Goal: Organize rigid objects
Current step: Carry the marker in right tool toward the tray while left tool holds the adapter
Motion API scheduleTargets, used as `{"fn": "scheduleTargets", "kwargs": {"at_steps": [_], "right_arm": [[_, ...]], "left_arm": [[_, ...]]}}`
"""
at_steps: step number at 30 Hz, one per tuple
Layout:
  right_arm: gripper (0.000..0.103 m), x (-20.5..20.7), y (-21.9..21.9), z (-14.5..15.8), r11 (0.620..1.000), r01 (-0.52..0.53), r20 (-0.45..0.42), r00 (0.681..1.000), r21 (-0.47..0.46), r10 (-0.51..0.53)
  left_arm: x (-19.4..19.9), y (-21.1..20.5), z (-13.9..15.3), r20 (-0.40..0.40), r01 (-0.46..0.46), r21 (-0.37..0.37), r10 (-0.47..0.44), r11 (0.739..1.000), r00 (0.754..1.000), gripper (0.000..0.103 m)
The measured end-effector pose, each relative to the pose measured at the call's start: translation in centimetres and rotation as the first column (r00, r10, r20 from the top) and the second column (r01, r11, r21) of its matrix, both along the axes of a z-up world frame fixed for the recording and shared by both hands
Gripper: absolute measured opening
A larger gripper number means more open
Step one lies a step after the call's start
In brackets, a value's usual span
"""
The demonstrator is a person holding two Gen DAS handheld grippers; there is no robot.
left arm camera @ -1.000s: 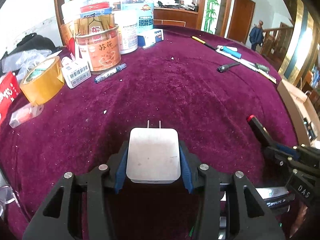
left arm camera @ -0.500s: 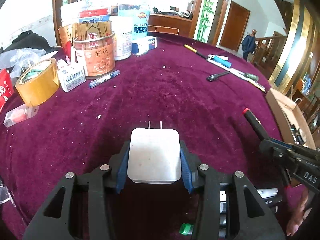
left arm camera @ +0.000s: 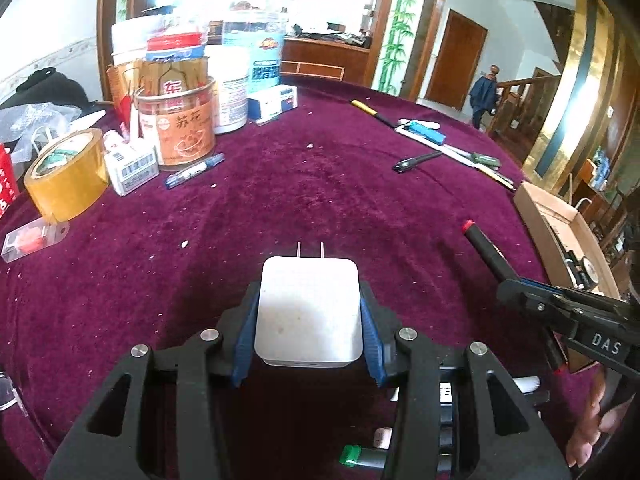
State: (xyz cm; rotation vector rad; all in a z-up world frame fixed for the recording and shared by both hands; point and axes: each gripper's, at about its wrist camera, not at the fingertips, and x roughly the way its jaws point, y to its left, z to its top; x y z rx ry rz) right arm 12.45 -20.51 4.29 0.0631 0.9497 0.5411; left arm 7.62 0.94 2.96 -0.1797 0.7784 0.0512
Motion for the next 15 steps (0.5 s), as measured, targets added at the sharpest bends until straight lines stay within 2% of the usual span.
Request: {"fn": "scheduleTargets", "kwargs": {"at_steps": [9,15], "right_arm": [[0.012,-0.3,0.0,0.7,1.000,-0.004,0.011,1.000,0.029,0.004],[0.012,-0.2,-0.3,0.7,0.999,0.003,0.006,1.000,0.042,-0.004]], "left_arm": [[-0.4,-1.2,0.6,0.037,0.080,-0.035,-0.078,0.996,0.996,0.043],[-0.5,-1.8,0.7,0.041,0.100,-0.035,-0.099,0.994,0.994,0.043]]}}
